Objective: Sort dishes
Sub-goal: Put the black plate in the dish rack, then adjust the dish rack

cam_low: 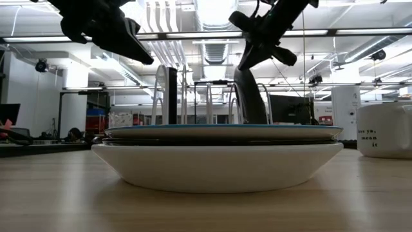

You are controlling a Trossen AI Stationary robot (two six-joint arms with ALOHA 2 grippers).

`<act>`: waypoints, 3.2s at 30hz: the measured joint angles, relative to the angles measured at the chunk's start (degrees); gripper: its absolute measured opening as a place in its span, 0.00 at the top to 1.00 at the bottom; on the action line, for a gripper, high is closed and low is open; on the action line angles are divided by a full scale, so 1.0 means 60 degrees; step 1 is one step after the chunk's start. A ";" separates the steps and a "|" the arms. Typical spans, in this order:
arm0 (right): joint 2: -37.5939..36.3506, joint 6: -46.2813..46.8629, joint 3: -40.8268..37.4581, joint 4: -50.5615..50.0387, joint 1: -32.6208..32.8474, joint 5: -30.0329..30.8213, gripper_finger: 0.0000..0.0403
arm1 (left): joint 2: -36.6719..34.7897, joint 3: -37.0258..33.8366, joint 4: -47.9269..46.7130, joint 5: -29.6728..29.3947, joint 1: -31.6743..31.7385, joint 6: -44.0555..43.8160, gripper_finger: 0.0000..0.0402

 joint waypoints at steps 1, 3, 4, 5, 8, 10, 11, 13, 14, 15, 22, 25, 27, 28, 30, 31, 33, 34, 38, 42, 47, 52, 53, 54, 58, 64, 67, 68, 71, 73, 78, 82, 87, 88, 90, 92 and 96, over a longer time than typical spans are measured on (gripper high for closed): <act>-0.0027 0.0010 -0.0126 0.0257 0.0000 0.0013 0.96 | 0.0000 0.0000 0.0000 0.0000 0.0000 0.0000 1.00; -0.0141 0.0017 -0.0414 0.0765 0.0027 0.0025 0.96 | 0.0000 0.0000 -0.0002 0.0000 0.0004 -0.0004 1.00; -0.0221 0.0055 -0.0547 0.0973 0.0040 0.0023 0.96 | 0.0000 0.0000 0.0000 0.0000 0.0004 -0.0004 1.00; -0.0335 0.0114 -0.0696 0.1155 0.0040 0.0022 0.96 | 0.0000 0.0000 -0.0004 0.0002 0.0004 -0.0008 1.00; -0.0773 0.0352 -0.1359 0.1676 0.0047 0.0022 0.97 | 0.0000 0.0000 -0.0027 0.0002 0.0002 -0.0065 1.00; -0.1150 0.0563 -0.1958 0.2271 0.0095 0.0075 0.99 | 0.0000 0.0000 -0.0086 0.0004 0.0004 -0.0099 1.00; -0.1355 0.0647 -0.2277 0.2612 0.0117 0.0091 0.99 | 0.0000 -0.0004 -0.0087 0.0004 0.0004 -0.0105 1.00; -0.1739 0.0868 -0.2898 0.3289 0.0182 0.0102 0.99 | 0.0000 -0.0004 -0.0086 0.0004 0.0004 -0.0106 1.00; -0.1921 0.0941 -0.3176 0.3543 0.0211 0.0109 0.99 | 0.0000 -0.0004 -0.0087 0.0004 0.0004 -0.0106 1.00; -0.2081 0.1032 -0.3434 0.3703 0.0211 0.0119 0.99 | 0.0000 -0.0004 -0.0087 0.0004 0.0004 -0.0106 1.00; -0.2400 0.1368 -0.4439 0.4270 0.0233 0.0397 0.99 | 0.0000 -0.0004 -0.0080 0.0004 0.0022 -0.0106 1.00; -0.2264 0.1362 -0.4467 0.4295 0.0229 0.0451 0.99 | 0.0000 -0.0004 -0.0077 0.0004 0.0029 -0.0109 1.00; -0.2185 0.1327 -0.4487 0.4256 0.0229 0.0451 0.99 | 0.0000 -0.0004 -0.0076 0.0004 0.0033 -0.0113 1.00; -0.2151 0.1297 -0.4490 0.4266 0.0229 0.0452 0.99 | 0.0000 -0.0004 -0.0076 0.0004 0.0033 -0.0113 1.00; -0.2087 0.1273 -0.4490 0.4292 0.0229 0.0502 0.98 | 0.0000 -0.0004 -0.0076 0.0004 0.0033 -0.0113 1.00; -0.2077 0.1263 -0.4490 0.4258 0.0229 0.0523 0.97 | 0.0000 -0.0004 -0.0076 0.0004 0.0037 -0.0113 1.00; -0.2080 0.1253 -0.4490 0.4270 0.0226 0.0572 0.95 | 0.0000 -0.0004 -0.0076 0.0004 0.0040 -0.0113 1.00; -0.2094 0.1220 -0.4490 0.4267 0.0226 0.0591 0.94 | 0.0000 -0.0004 -0.0076 0.0004 0.0040 -0.0114 1.00; -0.2156 0.1004 -0.4444 0.4247 0.0226 0.0605 0.89 | 0.0000 -0.0004 -0.0073 0.0004 0.0040 -0.0117 1.00; -0.2156 0.0885 -0.4371 0.4251 0.0226 0.0585 0.84 | 0.0000 -0.0004 -0.0073 0.0004 0.0040 -0.0117 1.00; -0.2156 0.0825 -0.4260 0.4195 0.0226 0.0508 0.78 | 0.0000 -0.0004 -0.0073 0.0004 0.0040 -0.0120 1.00; -0.2280 0.0811 -0.4212 0.4178 0.0255 0.0274 0.73 | 0.0000 -0.0004 -0.0073 0.0004 0.0040 -0.0120 1.00; -0.2338 0.0799 -0.4203 0.4181 0.0276 0.0257 0.72 | 0.0000 -0.0004 -0.0073 0.0004 0.0040 -0.0122 1.00; -0.2405 0.0799 -0.4202 0.4182 0.0288 0.0180 0.72 | 0.0000 -0.0004 -0.0073 0.0004 0.0040 -0.0120 1.00; -0.2747 0.0736 -0.4199 0.4120 0.0295 -0.0191 0.70 | 0.0000 -0.0004 -0.0073 -0.0127 0.0040 -0.0120 1.00; -0.3166 0.0688 -0.4184 0.3449 0.0291 -0.0186 0.71 | 0.0000 -0.0004 -0.0069 -0.0149 0.0098 -0.0157 1.00; -0.3173 0.0712 -0.4184 0.3145 0.0291 -0.0182 0.72 | 0.0000 -0.0004 -0.0069 -0.0152 0.0127 -0.0186 1.00; -0.3158 0.0711 -0.4184 0.3166 0.0291 -0.0182 0.71 | 0.0000 -0.0004 -0.0069 -0.0153 0.0127 -0.0191 1.00; -0.3148 0.0592 -0.4184 0.3172 0.0291 -0.0182 0.69 | 0.0000 -0.0004 -0.0069 -0.0153 0.0135 -0.0223 1.00; -0.3149 0.0581 -0.4184 0.3151 0.0291 -0.0186 0.68 | 0.0000 -0.0004 -0.0069 -0.0153 0.0138 -0.0247 1.00; -0.3585 0.0534 -0.4095 0.2908 0.0294 -0.0185 0.64 | 0.0000 -0.0004 -0.0069 -0.0154 0.0147 -0.0255 1.00; -0.4223 0.0476 -0.3987 0.1875 0.0298 0.0028 0.65 | 0.0096 -0.0007 -0.0035 -0.0161 0.0200 -0.0255 1.00; -0.4944 0.0807 -0.3969 -0.0031 0.0357 0.1077 0.68 | 0.0545 -0.0011 0.0043 -0.0168 0.0474 -0.0199 1.00; -0.5010 0.0975 -0.3969 -0.0463 0.0357 0.1309 0.70 | 0.0674 -0.0011 0.0064 -0.0168 0.0574 -0.0185 1.00; -0.5055 0.1284 -0.3969 -0.1205 0.0350 0.1771 0.72 | 0.0928 -0.0011 0.0140 -0.0171 0.0780 -0.0126 1.00; -0.4952 0.1414 -0.3974 -0.1604 0.0349 0.2138 0.75 | 0.1161 -0.0011 0.0260 -0.0174 0.0948 -0.0064 1.00; -0.4464 0.1072 -0.4006 -0.1241 0.0320 0.2325 0.81 | 0.1542 -0.0015 0.0411 -0.0175 0.1225 -0.0007 1.00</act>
